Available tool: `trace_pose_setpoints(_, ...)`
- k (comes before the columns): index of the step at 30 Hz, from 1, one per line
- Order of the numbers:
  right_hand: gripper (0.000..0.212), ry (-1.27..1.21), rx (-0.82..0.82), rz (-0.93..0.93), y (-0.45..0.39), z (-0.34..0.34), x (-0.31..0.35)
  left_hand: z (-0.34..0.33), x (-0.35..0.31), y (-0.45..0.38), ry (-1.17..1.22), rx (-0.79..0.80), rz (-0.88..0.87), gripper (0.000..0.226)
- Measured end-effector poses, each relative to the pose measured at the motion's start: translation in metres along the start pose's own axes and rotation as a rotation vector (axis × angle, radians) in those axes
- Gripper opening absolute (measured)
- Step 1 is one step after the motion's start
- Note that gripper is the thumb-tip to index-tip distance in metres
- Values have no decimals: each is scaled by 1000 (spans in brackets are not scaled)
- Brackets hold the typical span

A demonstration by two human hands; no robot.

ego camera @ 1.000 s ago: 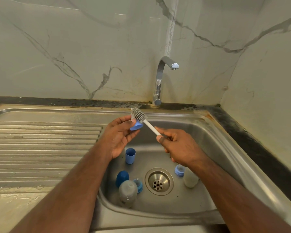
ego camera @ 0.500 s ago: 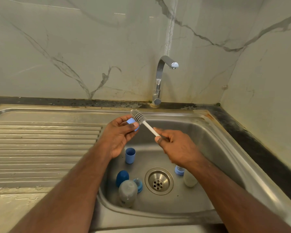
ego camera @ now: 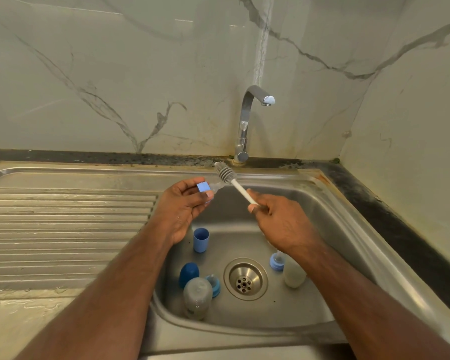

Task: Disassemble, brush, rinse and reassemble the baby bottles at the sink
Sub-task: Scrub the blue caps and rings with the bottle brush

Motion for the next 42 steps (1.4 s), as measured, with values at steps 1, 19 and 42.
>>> trace_pose_setpoints(1,42,-23,29,13,1,-4,3,1,0,0,0,-6,-2,35)
trace_pose_setpoints(19,43,-7,47,74,0,-13,5,4,0,1,208,-18,53,24)
trace_pose_setpoints(42,42,-12,74,42,4,-15,6,0,1,1,60,-5,2,27)
Point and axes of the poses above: each hand's wrist, its own y-axis away from the middle knuckle, its own z-axis out of the back of the hand, x = y × z, the point moved 5 cm from there along -y, towards the middle knuckle, and after that the axes turned 4 degrees about x, right-handed, at the moved point
